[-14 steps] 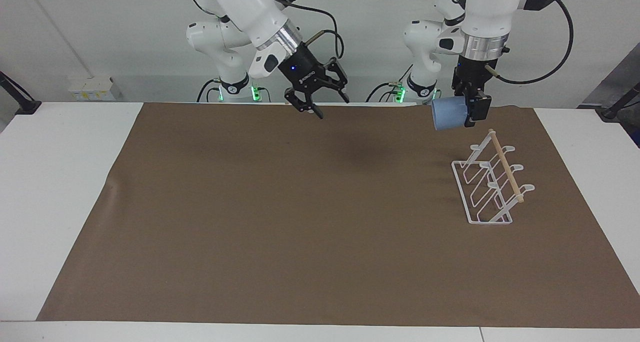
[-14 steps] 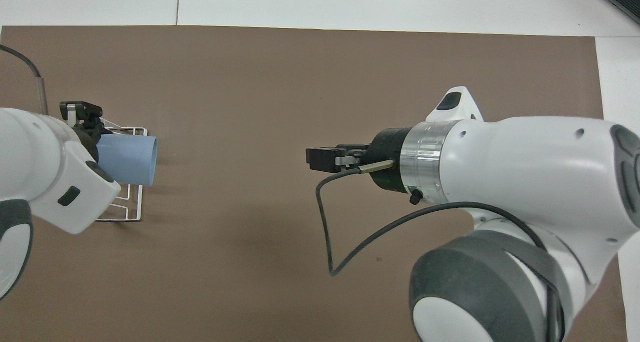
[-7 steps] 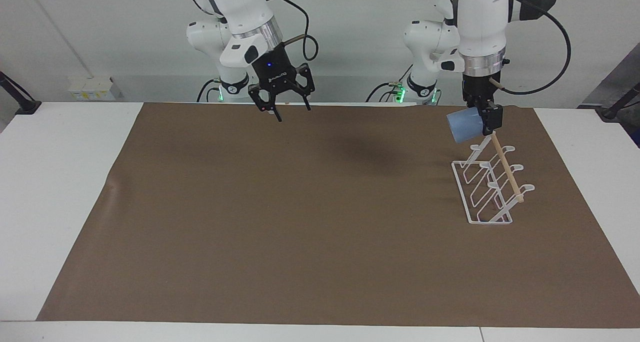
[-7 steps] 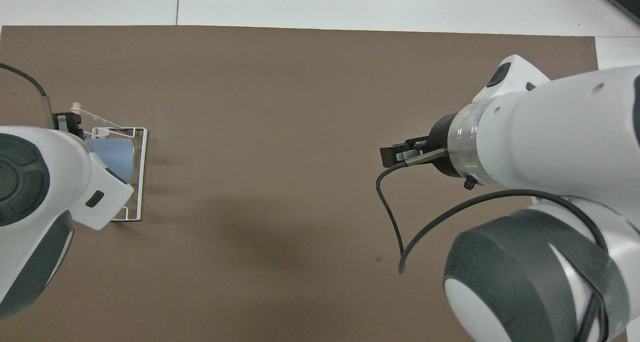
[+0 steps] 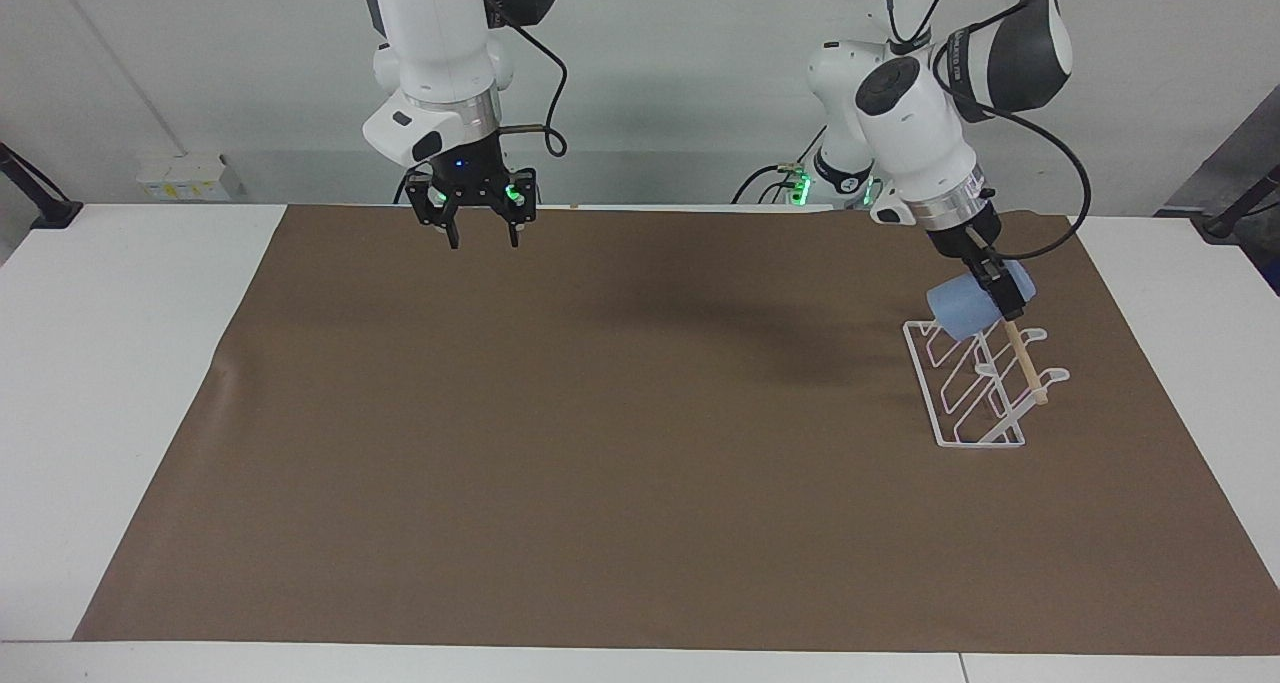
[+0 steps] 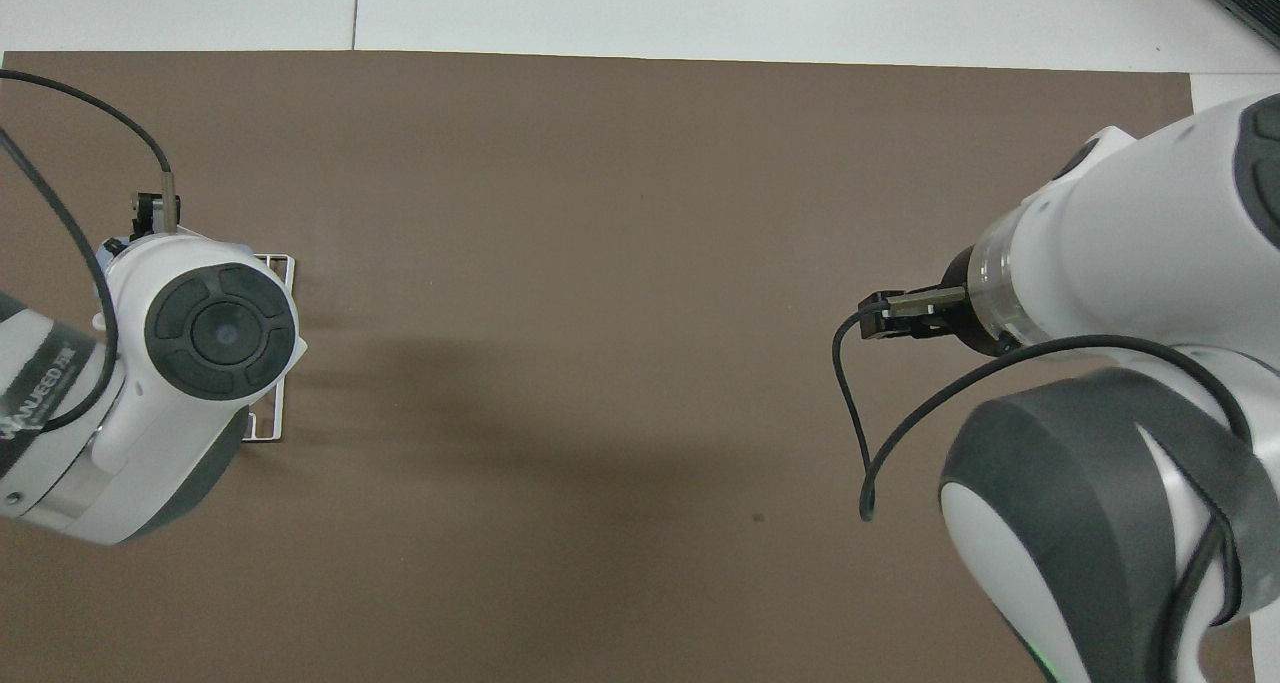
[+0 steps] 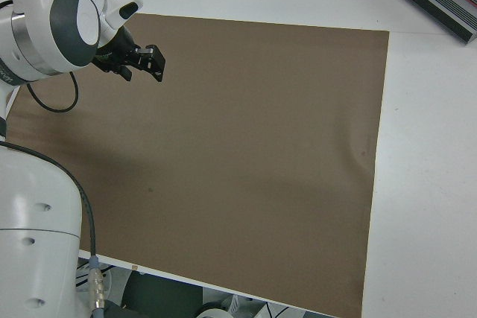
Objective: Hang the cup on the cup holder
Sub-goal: 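Carry the cup to the rack with the left gripper while the right gripper retracts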
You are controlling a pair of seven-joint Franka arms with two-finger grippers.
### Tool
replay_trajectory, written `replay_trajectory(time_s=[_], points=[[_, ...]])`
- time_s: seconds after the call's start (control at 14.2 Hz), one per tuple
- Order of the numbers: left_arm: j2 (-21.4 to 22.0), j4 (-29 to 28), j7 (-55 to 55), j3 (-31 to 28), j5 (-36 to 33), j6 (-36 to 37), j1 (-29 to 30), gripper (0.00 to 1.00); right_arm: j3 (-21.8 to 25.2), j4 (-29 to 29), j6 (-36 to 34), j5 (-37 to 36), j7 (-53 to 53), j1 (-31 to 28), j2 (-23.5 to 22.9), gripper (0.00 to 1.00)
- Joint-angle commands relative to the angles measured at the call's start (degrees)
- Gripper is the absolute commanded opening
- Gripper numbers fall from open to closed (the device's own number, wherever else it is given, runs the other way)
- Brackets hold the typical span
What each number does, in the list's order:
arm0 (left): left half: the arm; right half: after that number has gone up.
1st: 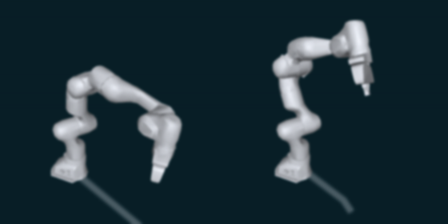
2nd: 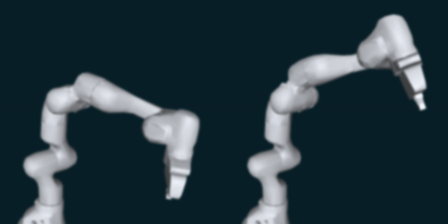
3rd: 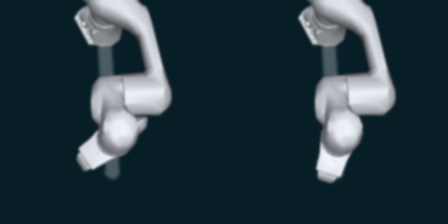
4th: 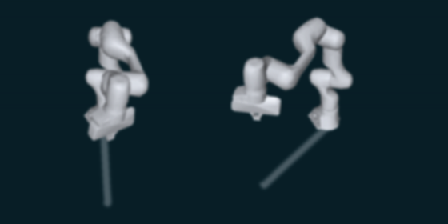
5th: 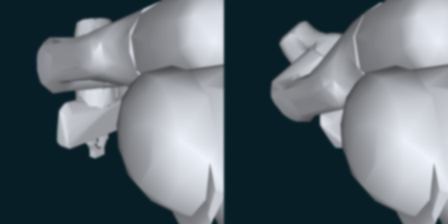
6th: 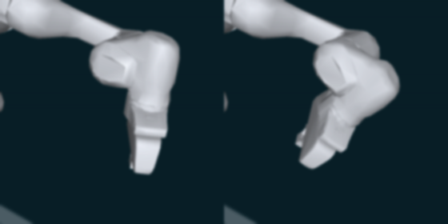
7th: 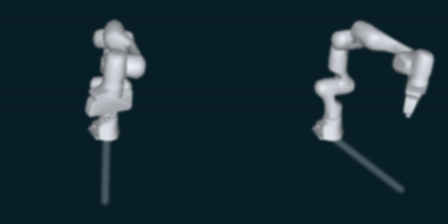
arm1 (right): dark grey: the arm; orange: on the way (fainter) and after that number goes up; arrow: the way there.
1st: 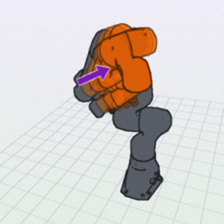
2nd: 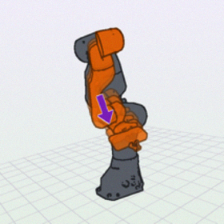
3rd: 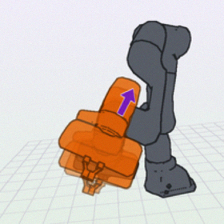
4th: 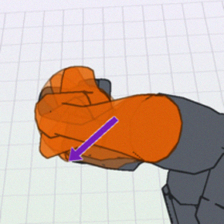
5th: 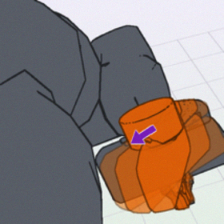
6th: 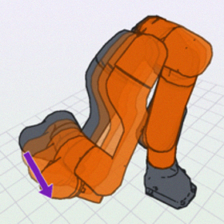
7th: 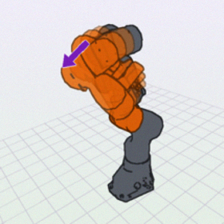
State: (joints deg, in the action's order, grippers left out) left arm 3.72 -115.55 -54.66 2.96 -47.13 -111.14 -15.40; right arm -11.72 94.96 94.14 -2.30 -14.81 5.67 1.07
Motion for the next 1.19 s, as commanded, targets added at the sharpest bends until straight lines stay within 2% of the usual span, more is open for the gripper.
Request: replay_trajectory(time_s=[0.0,0.14,0.42,0.63,0.77,0.98,1.12], points=[[-1.26,-0.12,1.92,-0.06,-3.48,-3.38,0.64,0.00,-0.85,5.05,-0.10,-1.21,-1.10,-1.98,3.14,0.77],[-2.66,-0.55,2.10,-0.06,-10.49,-1.63,-0.24,0.00,-0.68,5.68,-0.19,-1.12,-1.28,-2.59,3.42,0.79],[-3.54,-0.64,2.19,-0.06,-11.49,-2.06,0.46,0.00,-0.67,6.46,0.52,-0.16,0.47,-6.28,3.41,0.86],[-3.81,-0.99,2.19,-0.06,-13.16,-2.15,0.73,0.00,-0.67,7.34,1.66,-0.07,2.59,-7.17,3.50,0.86],[-4.07,-1.17,2.28,-0.06,-13.33,-2.59,1.25,0.00,-0.50,9.62,4.02,-0.07,3.29,-7.78,3.59,0.86],[-4.43,-1.61,2.28,-0.06,-14.04,-5.04,2.75,0.00,-0.06,12.70,10.25,-0.07,11.96,-11.64,3.77,0.87],[-4.43,-1.70,2.28,-0.06,-14.04,-5.49,2.84,0.00,2.56,12.71,11.85,-0.07,13.92,-11.13,3.42,0.87]])
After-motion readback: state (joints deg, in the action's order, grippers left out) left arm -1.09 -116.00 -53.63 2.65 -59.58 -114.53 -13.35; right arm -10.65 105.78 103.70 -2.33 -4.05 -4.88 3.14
